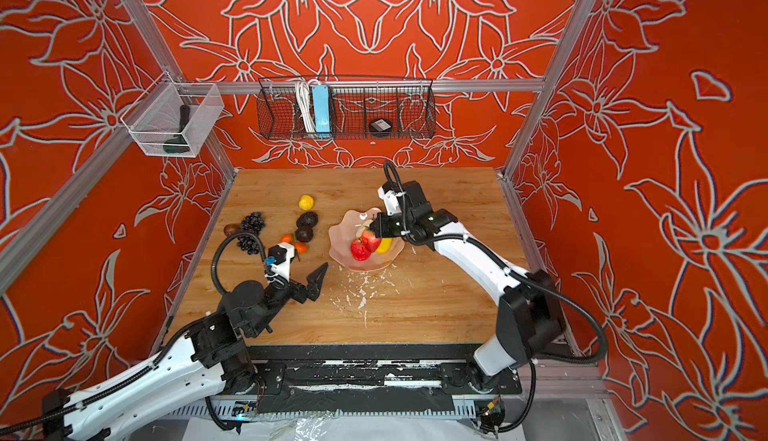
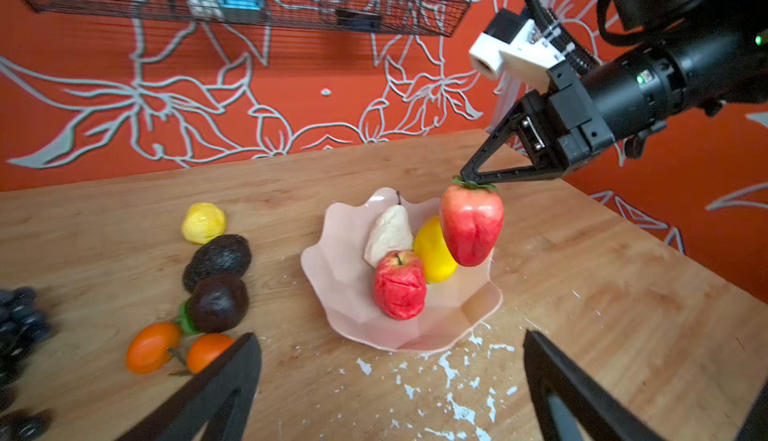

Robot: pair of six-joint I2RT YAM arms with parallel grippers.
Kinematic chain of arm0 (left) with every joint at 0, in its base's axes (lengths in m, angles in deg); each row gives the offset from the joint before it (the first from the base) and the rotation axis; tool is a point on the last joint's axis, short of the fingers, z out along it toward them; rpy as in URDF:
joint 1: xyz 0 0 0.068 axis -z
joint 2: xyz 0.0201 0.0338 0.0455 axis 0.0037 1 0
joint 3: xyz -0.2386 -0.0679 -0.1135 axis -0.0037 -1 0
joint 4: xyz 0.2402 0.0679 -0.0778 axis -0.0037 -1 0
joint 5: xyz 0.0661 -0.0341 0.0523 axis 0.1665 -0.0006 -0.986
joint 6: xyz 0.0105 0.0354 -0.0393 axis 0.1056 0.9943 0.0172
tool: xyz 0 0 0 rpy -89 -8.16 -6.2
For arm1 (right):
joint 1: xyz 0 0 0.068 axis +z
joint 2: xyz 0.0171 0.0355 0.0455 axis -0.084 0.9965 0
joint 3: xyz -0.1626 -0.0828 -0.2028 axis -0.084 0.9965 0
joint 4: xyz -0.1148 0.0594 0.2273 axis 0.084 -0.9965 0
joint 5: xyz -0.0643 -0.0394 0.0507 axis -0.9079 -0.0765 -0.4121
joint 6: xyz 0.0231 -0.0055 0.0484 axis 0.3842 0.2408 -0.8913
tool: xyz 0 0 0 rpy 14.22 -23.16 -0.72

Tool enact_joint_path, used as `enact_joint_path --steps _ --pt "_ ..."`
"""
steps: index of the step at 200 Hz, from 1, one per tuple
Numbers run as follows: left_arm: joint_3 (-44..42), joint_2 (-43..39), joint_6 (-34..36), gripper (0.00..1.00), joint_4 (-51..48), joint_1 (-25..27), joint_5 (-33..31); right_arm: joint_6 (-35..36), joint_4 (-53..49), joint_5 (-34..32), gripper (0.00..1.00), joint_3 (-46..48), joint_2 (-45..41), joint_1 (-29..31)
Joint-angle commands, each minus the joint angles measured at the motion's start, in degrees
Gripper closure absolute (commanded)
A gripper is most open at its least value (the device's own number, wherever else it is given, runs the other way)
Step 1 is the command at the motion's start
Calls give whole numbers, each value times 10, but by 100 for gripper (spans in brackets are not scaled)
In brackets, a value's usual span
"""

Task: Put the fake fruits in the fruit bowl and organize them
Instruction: 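Lower the strawberry into the bowl beside the lemon with right gripper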

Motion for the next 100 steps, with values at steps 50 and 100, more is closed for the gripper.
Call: enact_joint_path --steps 50,100 --pt "-45 -48 -49 2 -49 -7 -91 10 7 -38 100 -176 175 34" --pt "-61 -99 -48 2 -68 -9 -106 20 -18 -50 100 -259 267 37"
